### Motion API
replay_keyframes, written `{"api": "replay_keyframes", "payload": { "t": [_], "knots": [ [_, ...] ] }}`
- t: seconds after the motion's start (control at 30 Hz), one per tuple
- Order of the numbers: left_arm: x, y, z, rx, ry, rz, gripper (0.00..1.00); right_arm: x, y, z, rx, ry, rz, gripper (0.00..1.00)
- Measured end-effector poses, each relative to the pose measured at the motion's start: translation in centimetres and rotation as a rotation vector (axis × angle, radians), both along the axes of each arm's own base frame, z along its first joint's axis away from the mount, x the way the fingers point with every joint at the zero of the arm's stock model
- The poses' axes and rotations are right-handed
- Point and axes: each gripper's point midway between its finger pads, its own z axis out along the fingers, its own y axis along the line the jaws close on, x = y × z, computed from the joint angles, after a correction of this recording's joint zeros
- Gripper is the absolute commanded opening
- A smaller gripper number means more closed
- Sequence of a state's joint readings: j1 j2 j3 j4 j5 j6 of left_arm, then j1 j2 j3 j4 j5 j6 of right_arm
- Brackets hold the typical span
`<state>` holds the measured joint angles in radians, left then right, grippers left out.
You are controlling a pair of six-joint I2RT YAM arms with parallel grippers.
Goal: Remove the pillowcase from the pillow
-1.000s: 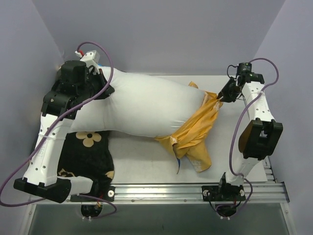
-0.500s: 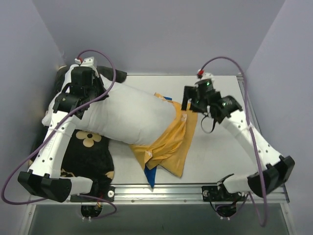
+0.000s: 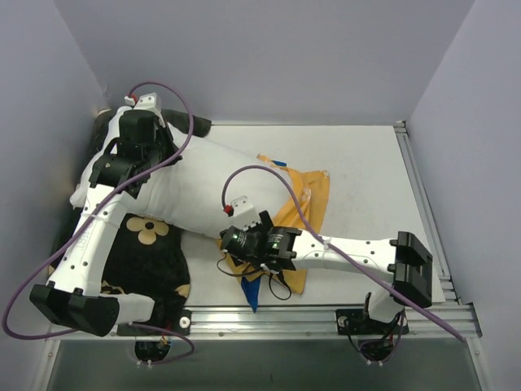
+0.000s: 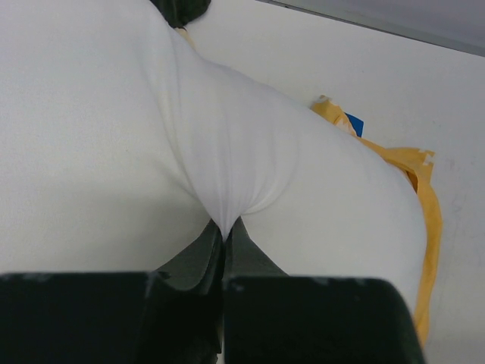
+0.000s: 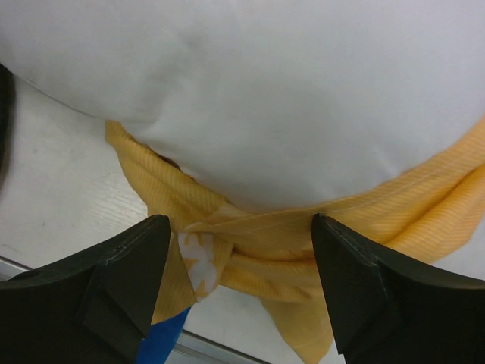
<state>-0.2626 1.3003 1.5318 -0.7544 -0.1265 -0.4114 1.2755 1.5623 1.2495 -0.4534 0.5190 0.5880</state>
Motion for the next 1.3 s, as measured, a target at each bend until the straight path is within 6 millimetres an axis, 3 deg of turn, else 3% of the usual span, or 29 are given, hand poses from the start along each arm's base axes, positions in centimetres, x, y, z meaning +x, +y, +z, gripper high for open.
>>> {"api": "replay_keyframes", "payload": {
  "t": [0.13, 0.27, 0.37, 0.47, 0.7, 1.0, 1.13, 1.3],
  "knots": [
    [0.0, 0.0, 0.0, 0.0, 0.0, -0.001, 0.0, -0.1, 0.5, -2.6, -0.058, 0.012, -0.013, 0.66],
    [0.0, -0.1, 0.3, 0.001, -0.002, -0.004, 0.0, 0.1, 0.4, -3.4, -0.071, 0.014, -0.035, 0.29],
    [0.1, -0.3, 0.9, 0.001, 0.0, -0.012, 0.0, -0.1, -0.7, -4.4, -0.059, 0.019, -0.067, 0.15],
    [0.5, -0.8, 1.7, -0.011, 0.008, -0.034, 0.0, -0.8, -2.7, -5.1, -0.035, 0.03, -0.1, 0.08],
    [1.6, -0.1, 2.4, -0.058, 0.057, -0.046, 0.0, -0.7, -8.7, -4.9, 0.052, 0.043, -0.244, 0.08],
    [2.3, 2.3, 6.2, -0.089, -0.011, 0.002, 0.0, 3.5, -19.1, -4.4, 0.148, 0.071, -0.58, 0.07],
    [2.4, 2.9, 6.4, -0.09, -0.018, 0.019, 0.0, 5.0, -23.6, -3.5, 0.142, 0.076, -0.706, 0.06],
    [2.4, 3.4, 6.4, -0.089, -0.017, 0.03, 0.0, 7.4, -27.2, -1.3, 0.162, 0.086, -0.809, 0.03]
  ]
}}
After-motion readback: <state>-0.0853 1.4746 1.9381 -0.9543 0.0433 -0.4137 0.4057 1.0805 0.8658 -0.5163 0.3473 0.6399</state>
